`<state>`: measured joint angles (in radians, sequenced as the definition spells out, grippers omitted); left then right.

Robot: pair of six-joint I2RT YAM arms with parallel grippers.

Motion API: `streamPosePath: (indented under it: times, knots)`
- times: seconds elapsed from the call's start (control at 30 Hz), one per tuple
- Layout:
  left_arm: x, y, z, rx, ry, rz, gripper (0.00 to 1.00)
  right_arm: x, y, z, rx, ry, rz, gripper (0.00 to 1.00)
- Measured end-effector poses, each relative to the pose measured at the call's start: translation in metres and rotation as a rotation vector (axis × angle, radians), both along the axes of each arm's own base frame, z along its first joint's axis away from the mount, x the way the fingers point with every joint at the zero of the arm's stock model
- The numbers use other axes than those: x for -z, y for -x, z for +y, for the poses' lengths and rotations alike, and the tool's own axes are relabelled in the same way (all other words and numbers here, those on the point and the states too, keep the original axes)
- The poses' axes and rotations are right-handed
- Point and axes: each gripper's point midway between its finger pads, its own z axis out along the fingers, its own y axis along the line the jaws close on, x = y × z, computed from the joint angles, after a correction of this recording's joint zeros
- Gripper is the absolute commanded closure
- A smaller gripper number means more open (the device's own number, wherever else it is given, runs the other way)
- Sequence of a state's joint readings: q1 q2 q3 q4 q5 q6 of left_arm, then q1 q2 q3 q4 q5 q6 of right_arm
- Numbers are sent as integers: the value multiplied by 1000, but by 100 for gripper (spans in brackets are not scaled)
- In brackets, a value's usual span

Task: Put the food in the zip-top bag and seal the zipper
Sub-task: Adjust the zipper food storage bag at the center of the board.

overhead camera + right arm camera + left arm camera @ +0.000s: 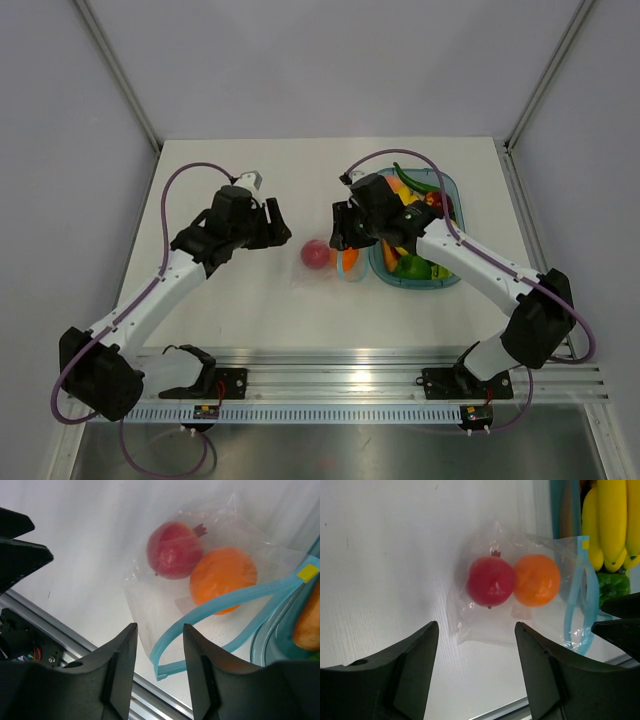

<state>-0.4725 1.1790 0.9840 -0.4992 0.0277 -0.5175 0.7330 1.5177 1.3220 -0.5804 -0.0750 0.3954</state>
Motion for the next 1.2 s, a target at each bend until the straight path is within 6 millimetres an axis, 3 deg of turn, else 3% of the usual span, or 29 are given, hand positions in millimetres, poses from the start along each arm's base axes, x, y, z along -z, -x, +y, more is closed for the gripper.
streamPosePath:
  times: [0.17,0.4,0.47,0.53,0.67,0.77,1.0,1.2]
  knots:
    - [-17,-2,-9,29,-3,-25,36,-12,2,-13,39,18,-31,48]
    - [-29,4,-44,118,-81,-38,36,-45,3,-43,134,0,-116,45]
    - [-31,7,-51,131,-113,-42,33,-45,-1,-63,195,-2,-120,39]
    - [-33,9,-56,136,-154,-46,25,-41,-5,-93,284,3,-117,34]
    - [-42,12,-80,158,-241,-72,22,-30,-9,-155,474,21,-96,30]
    - [-43,16,-103,193,-298,-89,22,-24,-5,-176,540,20,-83,29]
    - [-17,22,-141,259,-437,-70,28,-13,3,-187,583,17,-58,27]
    - [1,28,-157,283,-517,-61,30,-7,5,-190,591,22,-44,27]
